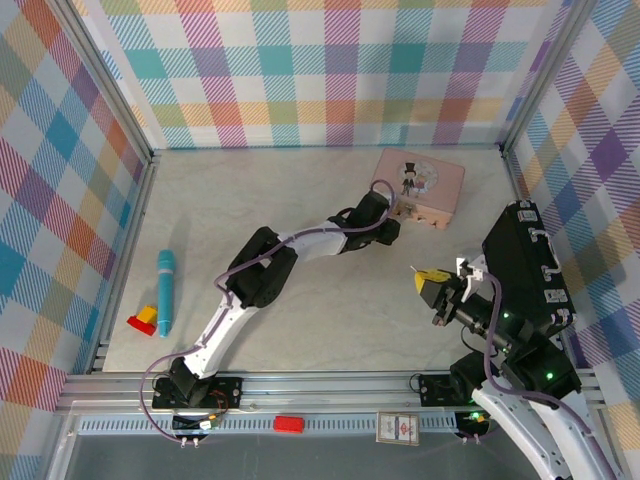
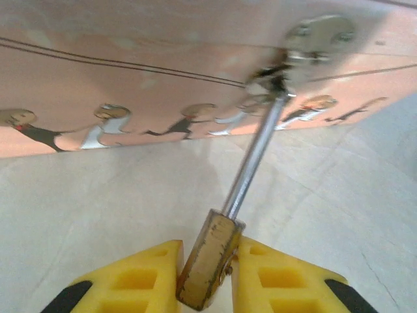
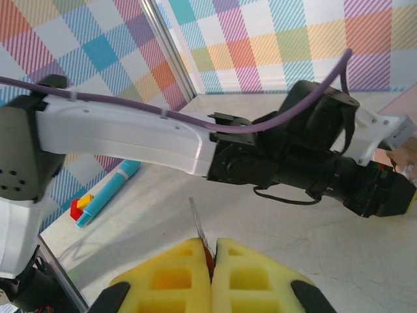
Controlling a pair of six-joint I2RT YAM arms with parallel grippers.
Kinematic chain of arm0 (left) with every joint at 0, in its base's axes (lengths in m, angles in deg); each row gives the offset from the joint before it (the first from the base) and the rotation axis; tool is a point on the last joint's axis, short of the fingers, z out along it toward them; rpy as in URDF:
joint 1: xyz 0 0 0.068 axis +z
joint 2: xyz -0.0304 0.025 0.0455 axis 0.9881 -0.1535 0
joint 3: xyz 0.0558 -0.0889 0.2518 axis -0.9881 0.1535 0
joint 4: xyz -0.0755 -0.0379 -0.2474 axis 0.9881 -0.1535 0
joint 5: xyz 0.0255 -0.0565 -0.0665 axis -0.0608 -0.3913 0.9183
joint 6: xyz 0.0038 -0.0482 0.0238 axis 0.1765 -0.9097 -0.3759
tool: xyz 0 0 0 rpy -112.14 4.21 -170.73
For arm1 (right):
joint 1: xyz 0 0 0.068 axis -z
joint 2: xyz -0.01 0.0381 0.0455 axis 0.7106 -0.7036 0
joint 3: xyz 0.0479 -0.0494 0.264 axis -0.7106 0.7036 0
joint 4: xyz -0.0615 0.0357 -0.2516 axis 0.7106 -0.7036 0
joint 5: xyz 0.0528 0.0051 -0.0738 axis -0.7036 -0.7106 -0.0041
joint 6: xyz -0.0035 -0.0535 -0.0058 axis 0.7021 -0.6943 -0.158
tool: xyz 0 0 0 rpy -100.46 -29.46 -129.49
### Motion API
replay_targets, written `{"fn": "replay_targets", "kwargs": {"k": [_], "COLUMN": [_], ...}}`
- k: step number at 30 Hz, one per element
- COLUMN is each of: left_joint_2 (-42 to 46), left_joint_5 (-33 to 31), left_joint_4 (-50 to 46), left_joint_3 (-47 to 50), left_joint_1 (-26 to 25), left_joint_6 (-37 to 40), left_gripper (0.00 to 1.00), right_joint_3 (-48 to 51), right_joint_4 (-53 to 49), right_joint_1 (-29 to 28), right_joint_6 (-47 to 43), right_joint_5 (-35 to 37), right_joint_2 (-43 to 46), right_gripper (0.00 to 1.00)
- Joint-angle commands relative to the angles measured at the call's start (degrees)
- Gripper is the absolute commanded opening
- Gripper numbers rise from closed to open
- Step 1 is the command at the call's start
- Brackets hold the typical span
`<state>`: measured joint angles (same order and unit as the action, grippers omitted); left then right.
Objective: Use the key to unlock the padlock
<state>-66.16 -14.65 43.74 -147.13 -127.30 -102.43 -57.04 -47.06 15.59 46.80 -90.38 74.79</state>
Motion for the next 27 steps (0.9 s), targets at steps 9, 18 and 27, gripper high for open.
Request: {"fn": "replay_targets", "kwargs": {"k": [9, 18, 27], "left_joint_2": [16.87, 30.71, 47.01], "left_joint_5": [-5.18, -16.65, -25.75], "left_joint_4": [11.58, 10.88, 6.91], "left_joint_3": [22.68, 40.95, 58.14], "left_joint_1": [1.91, 3.44, 4.92], "left_joint_6": [-1.23, -4.37, -15.02], "left_gripper": [0.00, 0.00, 0.00], "right_joint_3": [0.20, 1.60, 2.88], "right_joint_4": [4.57, 8.03, 13.20], "right_joint_1": [-0.29, -0.23, -0.26], "right_joint_6": [3.23, 7.84, 11.12], "right_joint_5": [0.12, -1.44, -5.29], "right_joint_2": [-5.66, -13.46, -23.34], "right_gripper": [0.00, 0.00, 0.00]}}
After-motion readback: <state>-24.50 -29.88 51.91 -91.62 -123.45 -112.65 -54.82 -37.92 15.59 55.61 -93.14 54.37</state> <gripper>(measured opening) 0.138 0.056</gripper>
